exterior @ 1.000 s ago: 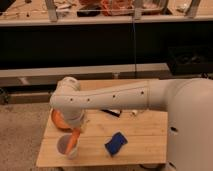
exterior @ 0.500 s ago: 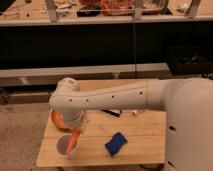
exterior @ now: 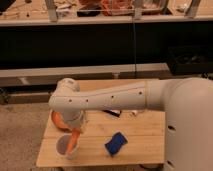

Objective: Place the pepper in the ceramic cup

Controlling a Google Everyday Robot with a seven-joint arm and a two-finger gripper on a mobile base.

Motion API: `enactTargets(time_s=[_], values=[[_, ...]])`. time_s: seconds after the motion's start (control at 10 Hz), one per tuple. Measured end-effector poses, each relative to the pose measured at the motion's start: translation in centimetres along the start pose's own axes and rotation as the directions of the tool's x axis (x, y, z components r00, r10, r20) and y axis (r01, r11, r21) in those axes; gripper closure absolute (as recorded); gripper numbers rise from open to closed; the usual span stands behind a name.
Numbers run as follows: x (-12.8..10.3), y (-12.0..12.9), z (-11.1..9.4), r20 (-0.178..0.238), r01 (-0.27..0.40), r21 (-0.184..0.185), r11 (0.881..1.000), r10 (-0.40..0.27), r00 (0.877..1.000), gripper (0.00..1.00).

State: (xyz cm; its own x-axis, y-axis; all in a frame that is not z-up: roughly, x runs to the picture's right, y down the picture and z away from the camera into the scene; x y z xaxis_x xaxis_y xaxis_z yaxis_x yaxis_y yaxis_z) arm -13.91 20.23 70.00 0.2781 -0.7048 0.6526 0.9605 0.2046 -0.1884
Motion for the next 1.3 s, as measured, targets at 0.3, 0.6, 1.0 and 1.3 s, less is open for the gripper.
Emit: enactTargets(time_s=[0.3,0.6,1.0,1.3], values=[[0.4,0.9,-0.5,-0.005,-0.044,0.006,0.999,0.044,0.999,0.93],[0.8,2.1,-1.2,-0.001,-0.088,0.010,0.996,0.088,0.996,1.00],[0.7,3.0,-2.6,0.004,-0.150,-0.004,0.989,0.150,0.989,0.94],[0.5,3.2,-3.7,0.000,-0.187,-0.024,0.982,0.187,0.982,0.94]])
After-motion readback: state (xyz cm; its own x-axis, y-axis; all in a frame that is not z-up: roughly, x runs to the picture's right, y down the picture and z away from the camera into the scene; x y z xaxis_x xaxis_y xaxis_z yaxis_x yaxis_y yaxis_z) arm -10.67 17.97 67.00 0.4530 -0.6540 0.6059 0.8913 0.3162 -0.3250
